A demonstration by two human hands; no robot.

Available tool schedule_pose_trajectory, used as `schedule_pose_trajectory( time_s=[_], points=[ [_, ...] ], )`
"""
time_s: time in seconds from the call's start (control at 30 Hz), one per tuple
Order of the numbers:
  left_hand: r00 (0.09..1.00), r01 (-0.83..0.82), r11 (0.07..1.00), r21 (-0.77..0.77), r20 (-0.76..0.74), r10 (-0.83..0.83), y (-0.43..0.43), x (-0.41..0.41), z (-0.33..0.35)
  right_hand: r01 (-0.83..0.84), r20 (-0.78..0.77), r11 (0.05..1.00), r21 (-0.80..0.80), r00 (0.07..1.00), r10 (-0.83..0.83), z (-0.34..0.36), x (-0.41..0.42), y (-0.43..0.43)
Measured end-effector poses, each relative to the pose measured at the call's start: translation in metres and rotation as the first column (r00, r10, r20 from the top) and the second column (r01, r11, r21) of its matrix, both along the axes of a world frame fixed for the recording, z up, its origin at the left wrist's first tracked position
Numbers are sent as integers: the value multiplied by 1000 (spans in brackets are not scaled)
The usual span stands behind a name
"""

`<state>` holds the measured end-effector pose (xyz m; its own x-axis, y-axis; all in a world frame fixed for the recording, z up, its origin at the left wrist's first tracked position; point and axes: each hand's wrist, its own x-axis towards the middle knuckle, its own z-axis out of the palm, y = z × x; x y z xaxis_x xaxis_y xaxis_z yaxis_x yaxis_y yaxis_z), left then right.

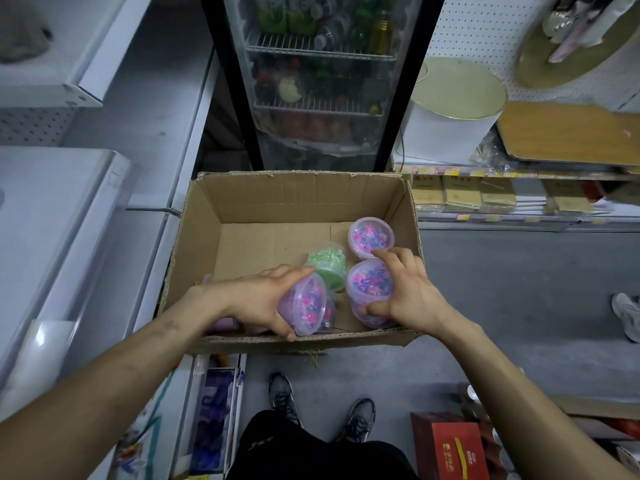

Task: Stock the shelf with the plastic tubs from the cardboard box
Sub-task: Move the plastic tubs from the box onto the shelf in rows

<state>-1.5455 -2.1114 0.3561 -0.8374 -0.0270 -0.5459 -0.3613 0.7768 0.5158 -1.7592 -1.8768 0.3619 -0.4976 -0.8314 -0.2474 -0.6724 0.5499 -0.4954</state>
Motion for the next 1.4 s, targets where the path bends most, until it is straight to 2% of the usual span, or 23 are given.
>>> schedule_pose_trajectory(
  time_s=[0.07, 0.13, 0.27, 0.37, 0.5, 0.63, 0.77, 0.9, 1.17, 1.4],
  points=[
    [1000, -10, 997, -73, -14, 9, 1, 0, -5, 20, 24, 999, -29, 1000, -20, 0, 0, -1],
    [999, -31, 996, -81, -12, 30, 2, 0, -10, 43, 73, 997, -63, 997, -38, -1, -1, -2],
    [993, -111, 994, 3, -50, 111, 3, 3, -14, 103, 198, 988, -116, 977, -79, -1, -2, -5],
    [966, -232, 967, 102, -89, 242, 5, 4, -15, 155, 302, 976, -153, 948, -103, 1, -4, -7],
    [875, -446, 860, 248, -80, 477, 3, 10, -12, 190, 413, 962, -197, 906, -94, 5, -8, -13],
    [773, -578, 729, 366, -42, 633, -8, 17, -6, 190, 470, 960, -208, 880, -72, 11, -10, -24],
    [686, -641, 624, 448, -32, 727, -23, 27, -1, 124, 446, 971, -203, 895, -21, 16, -4, -40],
    [650, -653, 602, 459, -68, 757, -35, 39, 9, 74, 414, 976, -203, 910, 17, 16, 4, -57],
    [643, -639, 607, 472, -105, 758, -55, 70, 19, -40, 318, 967, -251, 940, 121, 23, 27, -92],
    [536, -704, 528, 474, -133, 834, -40, 94, 36, -173, 259, 940, -293, 933, 252, 30, 34, -113]
  ],
)
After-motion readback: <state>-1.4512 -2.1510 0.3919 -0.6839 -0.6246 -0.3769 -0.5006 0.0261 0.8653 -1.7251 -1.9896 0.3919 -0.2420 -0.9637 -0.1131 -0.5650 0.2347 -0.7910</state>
